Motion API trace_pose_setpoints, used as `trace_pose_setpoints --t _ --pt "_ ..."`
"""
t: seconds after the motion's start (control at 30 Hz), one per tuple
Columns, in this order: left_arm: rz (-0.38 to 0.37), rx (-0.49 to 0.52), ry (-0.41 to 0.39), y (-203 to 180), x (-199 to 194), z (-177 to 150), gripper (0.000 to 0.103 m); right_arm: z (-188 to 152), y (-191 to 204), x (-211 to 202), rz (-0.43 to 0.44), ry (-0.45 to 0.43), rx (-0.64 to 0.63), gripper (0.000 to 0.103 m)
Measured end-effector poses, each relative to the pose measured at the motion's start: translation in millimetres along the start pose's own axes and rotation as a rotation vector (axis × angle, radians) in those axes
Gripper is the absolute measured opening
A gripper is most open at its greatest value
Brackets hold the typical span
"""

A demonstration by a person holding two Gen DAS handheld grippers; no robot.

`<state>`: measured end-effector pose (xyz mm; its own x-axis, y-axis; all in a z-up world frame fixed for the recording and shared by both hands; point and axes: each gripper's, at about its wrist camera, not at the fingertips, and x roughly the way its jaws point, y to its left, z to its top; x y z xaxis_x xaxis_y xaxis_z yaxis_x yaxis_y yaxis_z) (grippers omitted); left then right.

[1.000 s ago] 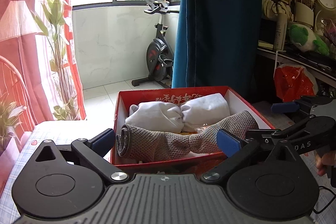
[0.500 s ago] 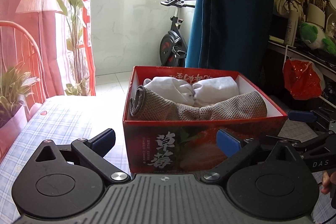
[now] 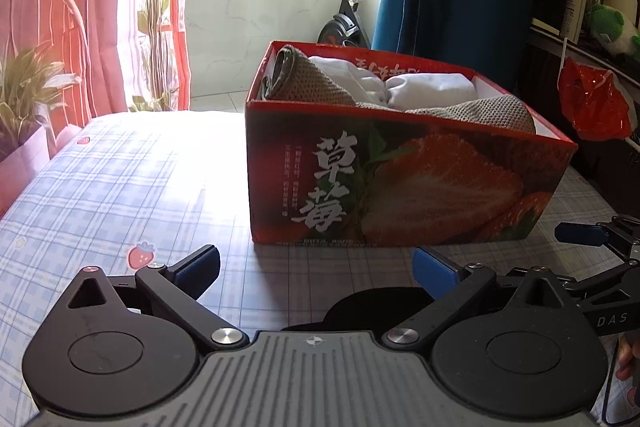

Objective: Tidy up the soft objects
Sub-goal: 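Move both grippers down to the black eye mask on the table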

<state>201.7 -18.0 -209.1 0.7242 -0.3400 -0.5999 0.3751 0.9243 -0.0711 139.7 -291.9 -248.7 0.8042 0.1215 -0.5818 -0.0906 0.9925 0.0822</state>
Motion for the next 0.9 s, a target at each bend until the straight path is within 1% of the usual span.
trace_pose_setpoints --t 0.2,0.4,0.5,0.77,0.9 --pt "-0.009 -0.006 0.024 -1 6 -12 0.103 -14 -7 6 -0.01 0.028 0.018 0.103" --pt "-0.025 0.007 0.038 -7 13 -17 0.103 -15 -7 14 -0.007 0.035 0.036 0.103" --pt "-0.032 0.006 0.044 -11 12 -24 0.103 -17 -5 15 -0.004 0.056 0.048 0.103" --pt "-0.038 0.042 0.074 -25 13 -44 0.099 -29 2 1 -0.008 0.071 0.067 0.103" --pt "-0.027 0.05 0.081 -26 18 -47 0.098 -34 2 -6 -0.019 0.047 0.069 0.103"
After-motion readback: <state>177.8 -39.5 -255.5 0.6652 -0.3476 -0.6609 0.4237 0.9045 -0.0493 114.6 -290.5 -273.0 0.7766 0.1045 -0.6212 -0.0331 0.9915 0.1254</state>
